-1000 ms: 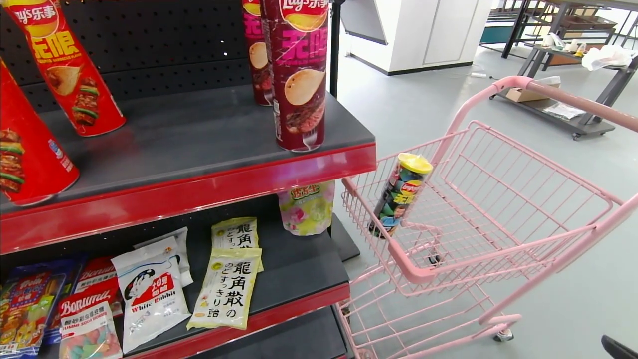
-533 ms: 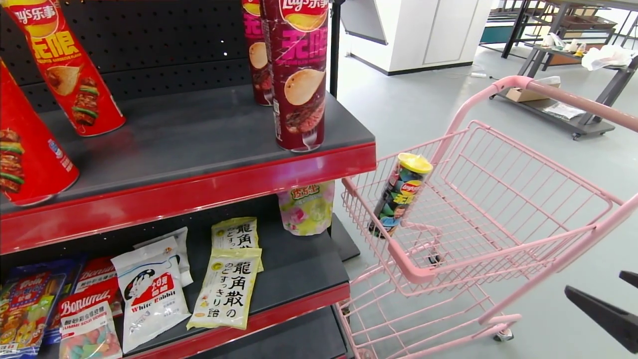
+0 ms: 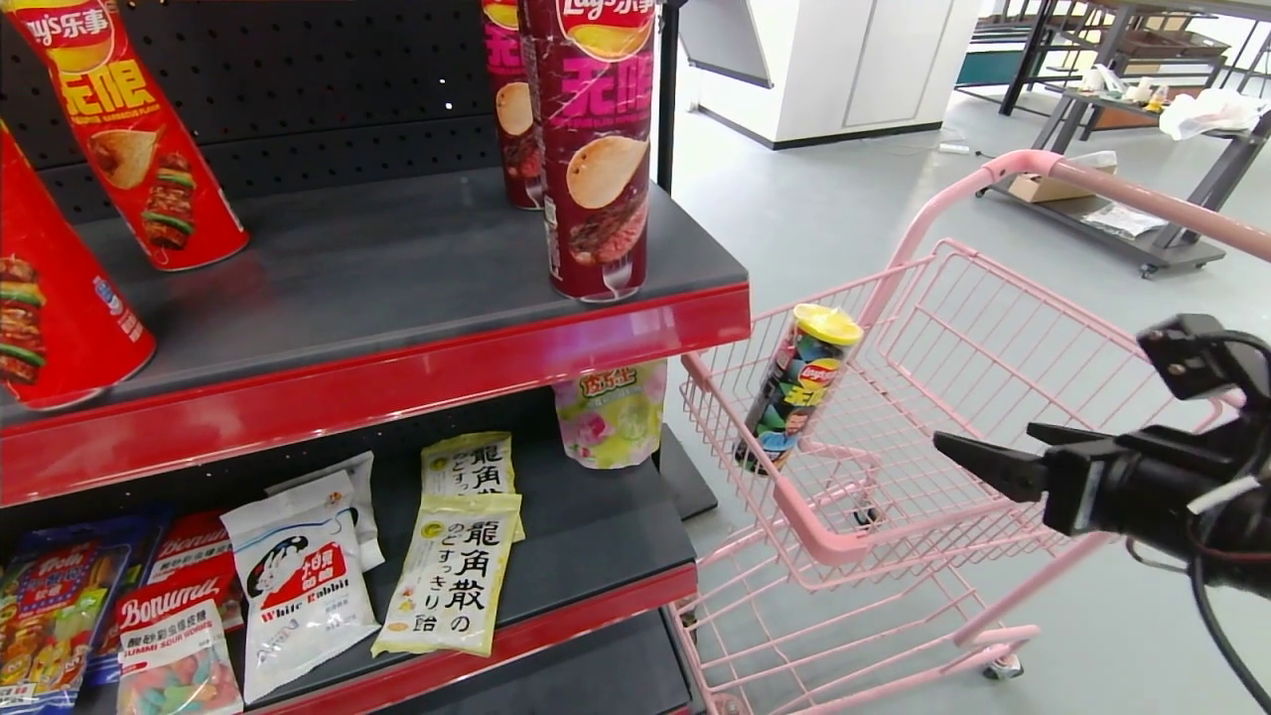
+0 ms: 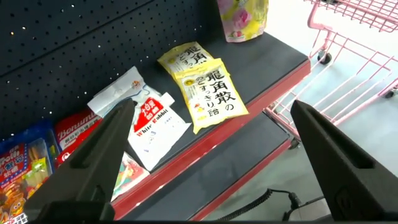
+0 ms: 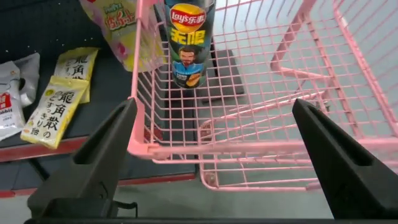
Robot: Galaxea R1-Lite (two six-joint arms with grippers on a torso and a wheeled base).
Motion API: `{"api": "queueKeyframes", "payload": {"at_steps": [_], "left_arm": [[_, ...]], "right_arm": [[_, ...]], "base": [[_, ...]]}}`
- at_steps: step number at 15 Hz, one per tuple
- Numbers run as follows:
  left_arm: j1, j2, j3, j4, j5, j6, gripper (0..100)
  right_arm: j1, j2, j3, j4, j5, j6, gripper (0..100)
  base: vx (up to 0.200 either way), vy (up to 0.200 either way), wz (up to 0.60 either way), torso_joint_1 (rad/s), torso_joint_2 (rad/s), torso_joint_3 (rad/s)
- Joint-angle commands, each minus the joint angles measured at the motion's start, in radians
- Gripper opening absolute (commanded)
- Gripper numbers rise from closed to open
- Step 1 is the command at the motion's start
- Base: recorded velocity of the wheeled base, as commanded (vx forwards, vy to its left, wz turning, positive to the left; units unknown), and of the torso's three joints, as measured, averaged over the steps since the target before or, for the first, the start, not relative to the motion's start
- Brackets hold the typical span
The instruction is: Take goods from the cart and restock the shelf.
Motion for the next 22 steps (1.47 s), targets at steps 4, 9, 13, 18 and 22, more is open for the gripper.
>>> {"api": "queueKeyframes", "payload": {"at_steps": [4,9,13,18,22], "left_arm": [[0.000,0.005,0.002,0.000,-0.001,-0.001,100],[0.000,0.007,0.016,0.005,-0.003,-0.001,100],[-0.001,0.024,0.025,0.005,-0.004,-0.011,100],[-0.001,0.038,0.025,0.003,-0.009,-0.024,100],[-0.001,0.039,0.025,0.003,-0.009,-0.024,100]], "right_arm": [[-0.001,0.332,-0.191,-0.113,0.015,0.026,100],[0.016,0.438,-0.286,-0.119,0.018,0.064,100],[0.031,0.505,-0.355,-0.121,0.049,0.094,100],[0.031,0.625,-0.415,-0.213,0.054,0.094,100],[0.050,0.708,-0.494,-0.214,0.064,0.094,100]], "base": [[0.000,0.000,0.00,0.000,0.00,0.000],[0.000,0.000,0.00,0.000,0.00,0.000],[0.000,0.000,0.00,0.000,0.00,0.000],[0.000,0.000,0.00,0.000,0.00,0.000],[0.000,0.000,0.00,0.000,0.00,0.000]]}}
